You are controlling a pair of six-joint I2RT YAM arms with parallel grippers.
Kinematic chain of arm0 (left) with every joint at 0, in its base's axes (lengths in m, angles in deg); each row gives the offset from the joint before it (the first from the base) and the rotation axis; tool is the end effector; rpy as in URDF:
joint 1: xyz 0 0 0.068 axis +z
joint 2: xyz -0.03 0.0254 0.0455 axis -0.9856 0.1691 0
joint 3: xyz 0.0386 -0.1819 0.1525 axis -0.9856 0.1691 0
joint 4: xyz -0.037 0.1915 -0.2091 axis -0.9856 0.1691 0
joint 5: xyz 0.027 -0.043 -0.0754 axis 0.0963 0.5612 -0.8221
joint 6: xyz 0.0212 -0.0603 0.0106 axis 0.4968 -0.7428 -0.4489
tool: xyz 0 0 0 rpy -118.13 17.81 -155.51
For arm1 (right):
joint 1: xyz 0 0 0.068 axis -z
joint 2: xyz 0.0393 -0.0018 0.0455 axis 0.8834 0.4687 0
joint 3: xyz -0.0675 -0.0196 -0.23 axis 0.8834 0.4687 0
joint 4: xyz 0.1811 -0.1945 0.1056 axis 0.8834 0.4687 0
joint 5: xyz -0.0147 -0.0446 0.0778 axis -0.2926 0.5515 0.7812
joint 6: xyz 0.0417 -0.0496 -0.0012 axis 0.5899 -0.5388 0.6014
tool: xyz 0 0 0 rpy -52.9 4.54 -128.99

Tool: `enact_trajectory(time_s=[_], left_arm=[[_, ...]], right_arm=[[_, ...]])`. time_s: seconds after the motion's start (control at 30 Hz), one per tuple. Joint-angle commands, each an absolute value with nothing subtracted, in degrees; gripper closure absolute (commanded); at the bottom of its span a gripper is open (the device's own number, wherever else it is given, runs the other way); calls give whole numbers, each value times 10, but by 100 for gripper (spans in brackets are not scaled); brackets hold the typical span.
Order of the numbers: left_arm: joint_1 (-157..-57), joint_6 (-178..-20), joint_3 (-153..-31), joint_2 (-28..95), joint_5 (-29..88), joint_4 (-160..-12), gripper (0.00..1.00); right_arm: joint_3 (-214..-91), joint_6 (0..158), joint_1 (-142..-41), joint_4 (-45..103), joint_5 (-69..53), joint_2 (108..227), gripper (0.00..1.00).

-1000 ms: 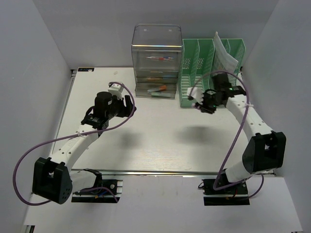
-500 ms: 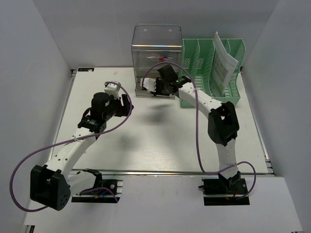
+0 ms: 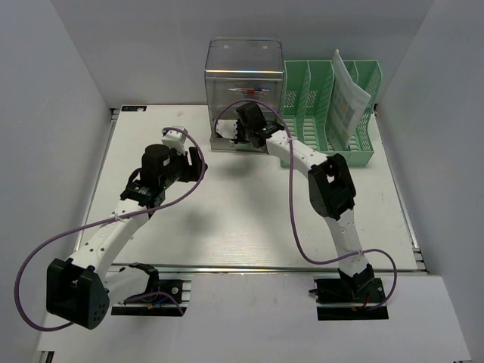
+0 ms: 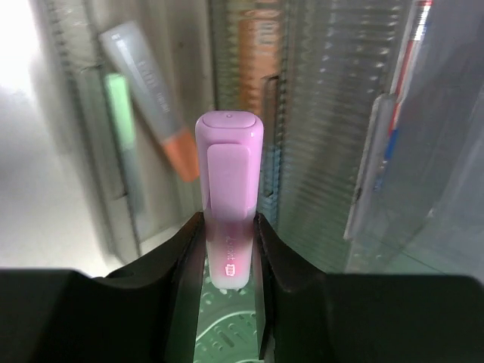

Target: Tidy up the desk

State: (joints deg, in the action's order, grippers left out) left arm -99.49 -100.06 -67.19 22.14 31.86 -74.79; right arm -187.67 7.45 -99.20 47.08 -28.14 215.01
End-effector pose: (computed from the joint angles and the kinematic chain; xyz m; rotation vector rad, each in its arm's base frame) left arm 0.2877 -0.1060 0.2478 0.1774 2.0357 -0.4640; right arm 0.4373 0.3175 0.1974 -1.6463 1.4966 -0.5087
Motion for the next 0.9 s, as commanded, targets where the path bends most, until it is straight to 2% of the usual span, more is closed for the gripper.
enact_trajectory(time_s=[0.0, 0.03, 0.17, 0.33, 0.43, 0.57, 0.6, 0.7, 0.73, 0.83, 0.87], left_arm=[[-993, -999, -687, 200, 323, -742, 25], [-993, -1000, -686, 199, 323, -742, 25], [-993, -1000, -686, 199, 323, -743, 25], [-993, -999, -686, 198, 325, -742, 25], [-993, -999, -686, 197, 326, -742, 25], [-993, -1000, -686, 197, 326, -742, 24], [-993, -1000, -686, 197, 326, -742, 25], [-993, -1000, -686, 195, 329, -742, 25], [-993, -999, -686, 193, 330, -742, 25], [-993, -999, -683, 185, 330, -744, 25], [-993, -1000, -684, 184, 328, -746, 25]], right_arm=[[-1915, 73, -991, 437, -313, 2178, 93], [-1915, 78, -992, 437, -317, 2182, 86], [-1911, 89, -992, 438, -318, 2186, 70], [-1909, 98, -992, 428, -338, 2197, 58], [-1907, 102, -992, 427, -341, 2194, 47], [-1903, 104, -992, 429, -340, 2187, 41], [-1903, 105, -992, 431, -339, 2186, 42], [-1909, 122, -992, 452, -319, 2164, 58], [-1907, 135, -991, 458, -310, 2155, 77], [-1898, 160, -988, 497, -238, 2113, 100], [-1896, 161, -987, 536, -212, 2102, 100]])
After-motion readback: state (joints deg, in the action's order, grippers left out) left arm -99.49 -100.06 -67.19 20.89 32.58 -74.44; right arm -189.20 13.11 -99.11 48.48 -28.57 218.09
